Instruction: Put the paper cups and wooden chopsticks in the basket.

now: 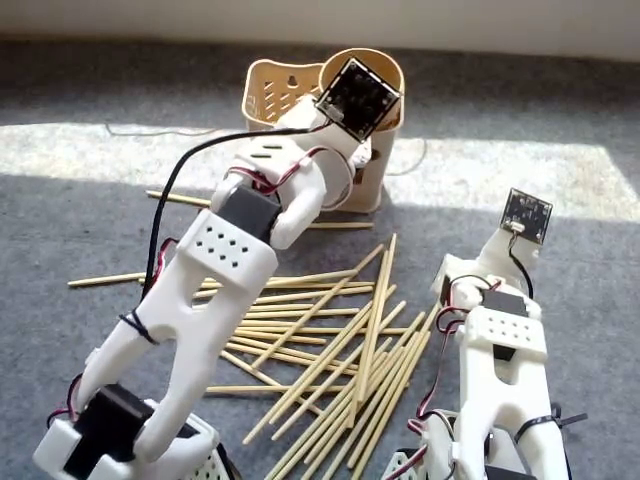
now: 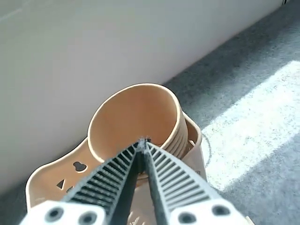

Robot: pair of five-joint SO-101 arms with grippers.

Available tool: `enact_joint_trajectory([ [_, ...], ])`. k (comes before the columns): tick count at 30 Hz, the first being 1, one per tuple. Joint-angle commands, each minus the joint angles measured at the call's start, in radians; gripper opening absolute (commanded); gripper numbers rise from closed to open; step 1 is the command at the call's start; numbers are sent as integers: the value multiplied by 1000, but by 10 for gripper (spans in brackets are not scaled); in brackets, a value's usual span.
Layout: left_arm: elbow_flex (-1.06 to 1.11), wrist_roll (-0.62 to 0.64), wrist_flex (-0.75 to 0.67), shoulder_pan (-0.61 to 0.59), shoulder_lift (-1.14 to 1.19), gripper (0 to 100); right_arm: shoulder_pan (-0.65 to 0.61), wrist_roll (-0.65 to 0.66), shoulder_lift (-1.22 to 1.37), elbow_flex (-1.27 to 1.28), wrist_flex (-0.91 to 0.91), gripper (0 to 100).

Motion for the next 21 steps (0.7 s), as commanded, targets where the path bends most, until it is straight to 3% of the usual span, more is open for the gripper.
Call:
enact_joint_trajectory([
  [1,-19,2,80,64,-145,6,-15,-3,-30,-2,-27,67],
  [10,-27,60,308,245,-461,11,-15,-3,-30,-2,-27,67],
  [16,-18,94,344,384,-679,11,-15,-3,-30,-2,-27,67],
  [21,-16,94,362,415,-814,8,-15,-3,-30,-2,-27,67],
])
